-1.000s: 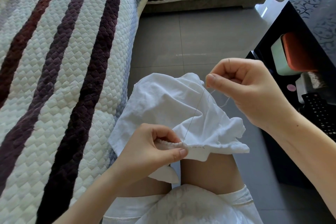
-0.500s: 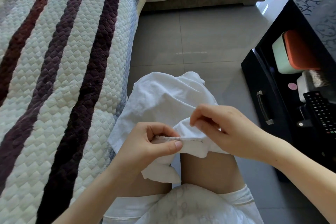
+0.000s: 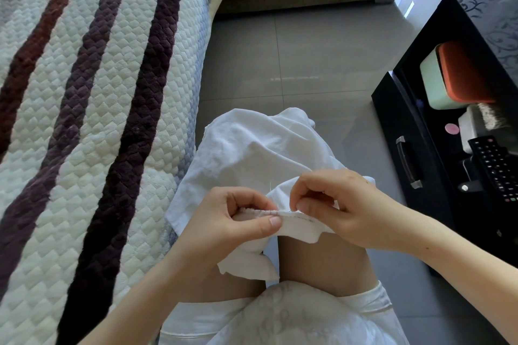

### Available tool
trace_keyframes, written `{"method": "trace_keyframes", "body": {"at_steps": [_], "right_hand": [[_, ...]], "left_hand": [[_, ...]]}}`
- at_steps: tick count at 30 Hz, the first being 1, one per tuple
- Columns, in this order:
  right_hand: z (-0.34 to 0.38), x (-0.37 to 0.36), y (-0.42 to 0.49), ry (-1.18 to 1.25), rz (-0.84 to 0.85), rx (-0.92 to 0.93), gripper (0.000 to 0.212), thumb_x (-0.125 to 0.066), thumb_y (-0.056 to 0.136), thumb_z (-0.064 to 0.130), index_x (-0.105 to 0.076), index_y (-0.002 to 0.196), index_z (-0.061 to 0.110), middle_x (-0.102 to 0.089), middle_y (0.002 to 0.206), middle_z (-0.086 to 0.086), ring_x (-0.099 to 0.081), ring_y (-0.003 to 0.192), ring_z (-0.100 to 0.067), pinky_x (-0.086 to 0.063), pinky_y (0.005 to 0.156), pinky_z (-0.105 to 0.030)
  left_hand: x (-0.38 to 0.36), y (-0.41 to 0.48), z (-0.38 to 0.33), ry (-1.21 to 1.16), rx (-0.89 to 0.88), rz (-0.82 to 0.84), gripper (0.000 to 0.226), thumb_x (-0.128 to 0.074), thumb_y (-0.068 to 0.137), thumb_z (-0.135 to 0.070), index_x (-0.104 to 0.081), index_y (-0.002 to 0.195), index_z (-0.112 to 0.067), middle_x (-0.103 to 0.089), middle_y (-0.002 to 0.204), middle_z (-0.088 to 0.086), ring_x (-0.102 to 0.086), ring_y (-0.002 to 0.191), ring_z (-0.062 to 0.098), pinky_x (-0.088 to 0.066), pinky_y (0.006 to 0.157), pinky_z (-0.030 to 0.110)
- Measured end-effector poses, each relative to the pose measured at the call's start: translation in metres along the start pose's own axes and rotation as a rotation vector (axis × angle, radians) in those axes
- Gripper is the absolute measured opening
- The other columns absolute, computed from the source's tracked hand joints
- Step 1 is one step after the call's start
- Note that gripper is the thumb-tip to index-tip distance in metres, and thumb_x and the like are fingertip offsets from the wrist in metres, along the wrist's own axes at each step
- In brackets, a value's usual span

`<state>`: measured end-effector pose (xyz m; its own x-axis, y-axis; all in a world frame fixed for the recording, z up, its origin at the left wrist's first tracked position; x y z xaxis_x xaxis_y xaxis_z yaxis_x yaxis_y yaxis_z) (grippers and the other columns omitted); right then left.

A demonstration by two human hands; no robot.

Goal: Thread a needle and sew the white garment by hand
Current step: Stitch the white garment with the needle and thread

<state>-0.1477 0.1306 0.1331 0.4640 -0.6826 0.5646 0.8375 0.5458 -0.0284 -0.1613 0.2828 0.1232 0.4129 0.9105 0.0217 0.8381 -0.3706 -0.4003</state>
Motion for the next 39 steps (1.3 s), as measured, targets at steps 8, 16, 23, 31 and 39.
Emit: {"method": "trace_keyframes", "body": {"at_steps": [8, 16, 23, 31, 39], "right_hand": [[-0.005, -0.010, 0.000, 0.410, 0.094, -0.099, 0.015, -0.052, 0.087, 0.010, -0.061, 0.079, 0.019, -0.059, 0.070, 0.013, -0.051, 0.065, -0.002, -0.041, 0.062, -0.016], [-0.008, -0.017, -0.001, 0.516, 0.112, -0.102, 0.007, -0.056, 0.089, 0.016, -0.063, 0.087, 0.017, -0.062, 0.073, 0.004, -0.056, 0.067, -0.012, -0.048, 0.064, -0.026], [-0.007, 0.003, -0.001, 0.012, -0.098, 0.085, 0.011, -0.060, 0.087, 0.020, -0.069, 0.088, 0.025, -0.065, 0.078, 0.013, -0.059, 0.070, -0.004, -0.047, 0.063, -0.023], [-0.002, -0.003, -0.002, 0.202, -0.130, -0.034, 0.024, -0.064, 0.088, 0.012, -0.054, 0.089, 0.033, -0.069, 0.084, 0.018, -0.065, 0.082, -0.003, -0.045, 0.071, -0.007], [0.012, 0.003, -0.009, -0.268, -0.364, 0.106, 0.024, -0.052, 0.091, 0.037, -0.070, 0.101, 0.024, -0.069, 0.101, 0.015, -0.063, 0.088, 0.004, -0.047, 0.079, -0.018]], "left_hand": [[-0.002, 0.001, 0.000, -0.053, 0.004, 0.029, 0.021, -0.075, 0.052, -0.038, -0.073, 0.066, -0.023, -0.063, 0.060, -0.008, -0.054, 0.056, 0.003, -0.041, 0.053, 0.012], [-0.004, 0.002, 0.001, -0.129, 0.009, 0.083, 0.016, -0.076, 0.053, -0.033, -0.073, 0.064, -0.022, -0.062, 0.059, -0.007, -0.053, 0.055, 0.002, -0.040, 0.053, 0.011], [-0.005, 0.003, 0.000, -0.189, 0.006, 0.098, 0.015, -0.074, 0.058, -0.032, -0.074, 0.066, -0.020, -0.065, 0.064, -0.006, -0.057, 0.060, 0.003, -0.043, 0.057, 0.011], [0.000, 0.006, -0.001, -0.135, -0.048, -0.063, 0.011, -0.078, 0.063, -0.029, -0.076, 0.068, -0.020, -0.071, 0.070, 0.000, -0.065, 0.068, 0.006, -0.049, 0.063, 0.015], [0.002, 0.011, 0.006, -0.185, 0.026, -0.174, 0.010, -0.082, 0.065, -0.025, -0.076, 0.069, -0.018, -0.071, 0.071, 0.005, -0.065, 0.068, 0.012, -0.052, 0.064, 0.021]]}}
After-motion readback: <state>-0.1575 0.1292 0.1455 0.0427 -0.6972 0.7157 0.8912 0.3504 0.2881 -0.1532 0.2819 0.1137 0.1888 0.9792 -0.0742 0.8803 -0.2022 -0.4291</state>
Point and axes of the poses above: each hand's wrist, its own y-axis towards the middle knuckle, its own x-axis out of the back of the hand, z = x × y, the point moved 6 cm from there along y, towards the middle knuckle
